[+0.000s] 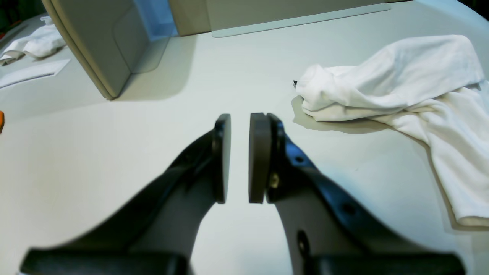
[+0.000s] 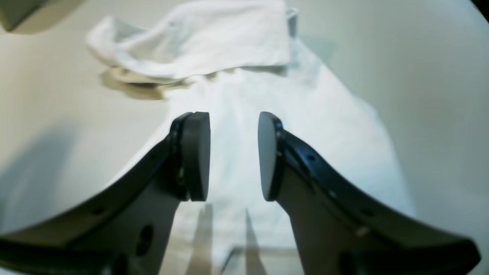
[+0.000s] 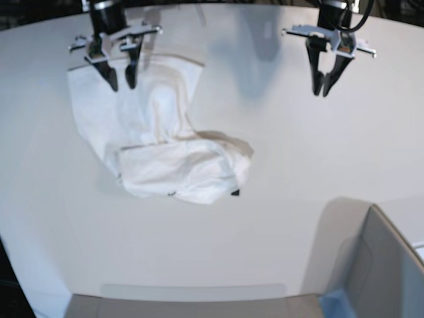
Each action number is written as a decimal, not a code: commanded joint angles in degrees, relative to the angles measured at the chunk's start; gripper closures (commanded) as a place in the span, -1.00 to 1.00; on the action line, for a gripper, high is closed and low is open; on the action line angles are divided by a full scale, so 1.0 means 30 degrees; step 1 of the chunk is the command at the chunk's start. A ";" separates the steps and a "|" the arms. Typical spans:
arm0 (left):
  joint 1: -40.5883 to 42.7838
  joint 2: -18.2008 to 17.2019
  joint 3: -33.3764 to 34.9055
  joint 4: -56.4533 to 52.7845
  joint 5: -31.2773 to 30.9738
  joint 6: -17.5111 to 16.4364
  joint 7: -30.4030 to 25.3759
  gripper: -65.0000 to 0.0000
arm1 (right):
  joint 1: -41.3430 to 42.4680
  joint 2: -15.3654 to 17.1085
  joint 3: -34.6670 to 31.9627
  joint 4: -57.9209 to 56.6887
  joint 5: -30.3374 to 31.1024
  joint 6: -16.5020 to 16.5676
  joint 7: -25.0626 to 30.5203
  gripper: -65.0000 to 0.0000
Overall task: Layout the t-shirt on the table in an organized manner, then fold the t-shirt properly
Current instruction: 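Lower both grippers toward the crumpled white t-shirt, then grasp the t-shirt edge with the right gripper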
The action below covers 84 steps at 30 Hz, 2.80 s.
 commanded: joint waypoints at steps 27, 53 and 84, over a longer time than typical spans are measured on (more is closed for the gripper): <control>-0.2644 0.3843 -0.0215 0.0340 0.0111 0.0054 0.3478 0.69 | 1.1691 0.1959 0.4843 -0.2264 0.9590 0.1145 -1.3298 0.34; -0.2644 0.3813 -0.0244 0.0340 0.0111 0.0054 0.3478 0.69 | 1.4123 0.1637 0.4110 -0.7539 1.0058 0.2698 -1.3327 0.34; -0.4344 0.3784 -0.0069 0.0340 0.0111 0.0054 0.5500 0.69 | 1.5090 0.0846 0.1356 -0.6982 0.9912 0.2669 -1.3327 0.84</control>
